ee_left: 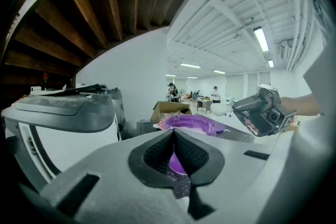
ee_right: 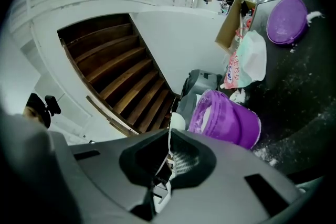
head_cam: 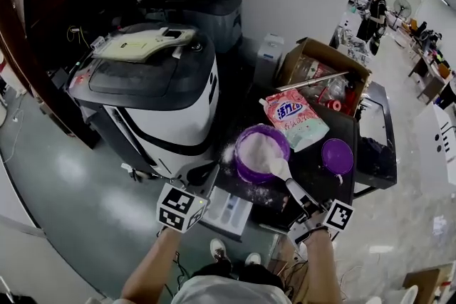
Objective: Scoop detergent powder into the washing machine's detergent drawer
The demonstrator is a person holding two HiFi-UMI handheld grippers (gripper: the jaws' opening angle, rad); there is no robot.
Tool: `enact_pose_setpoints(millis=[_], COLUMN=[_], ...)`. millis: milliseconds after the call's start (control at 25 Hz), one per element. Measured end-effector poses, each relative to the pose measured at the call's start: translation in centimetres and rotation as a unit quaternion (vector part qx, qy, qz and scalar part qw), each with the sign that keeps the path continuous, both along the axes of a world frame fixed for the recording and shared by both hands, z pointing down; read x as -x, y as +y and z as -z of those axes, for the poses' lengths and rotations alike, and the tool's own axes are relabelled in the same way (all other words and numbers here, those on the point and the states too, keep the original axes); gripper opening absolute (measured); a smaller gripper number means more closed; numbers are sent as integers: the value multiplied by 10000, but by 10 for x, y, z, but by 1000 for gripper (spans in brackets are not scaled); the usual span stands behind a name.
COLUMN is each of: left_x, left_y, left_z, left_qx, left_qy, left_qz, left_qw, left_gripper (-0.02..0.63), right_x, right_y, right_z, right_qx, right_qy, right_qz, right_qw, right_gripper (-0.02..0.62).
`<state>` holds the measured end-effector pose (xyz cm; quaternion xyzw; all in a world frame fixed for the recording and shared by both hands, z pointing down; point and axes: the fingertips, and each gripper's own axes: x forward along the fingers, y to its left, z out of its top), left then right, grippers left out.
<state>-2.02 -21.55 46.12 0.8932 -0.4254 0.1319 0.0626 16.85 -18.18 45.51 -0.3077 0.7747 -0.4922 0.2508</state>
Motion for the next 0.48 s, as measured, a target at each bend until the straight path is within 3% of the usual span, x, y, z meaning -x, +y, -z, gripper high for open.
enact_pose_setpoints(millis=[240,480], left_x=[-8,-20], left_y=[32,89], left_z=[8,15], left_qx=[-51,-132], left_qy=[118,8], left_qz=[-46,-142], left_qw=[9999,9998], left_gripper=[9,9], right_x=[-11,-19], right_y=[39,91], right_z=[3,16], right_qx=[-91,-316], right_qy=[107,174], right_qz=[-236,-175], right_qw=[9996,9992], right_gripper=[3,3])
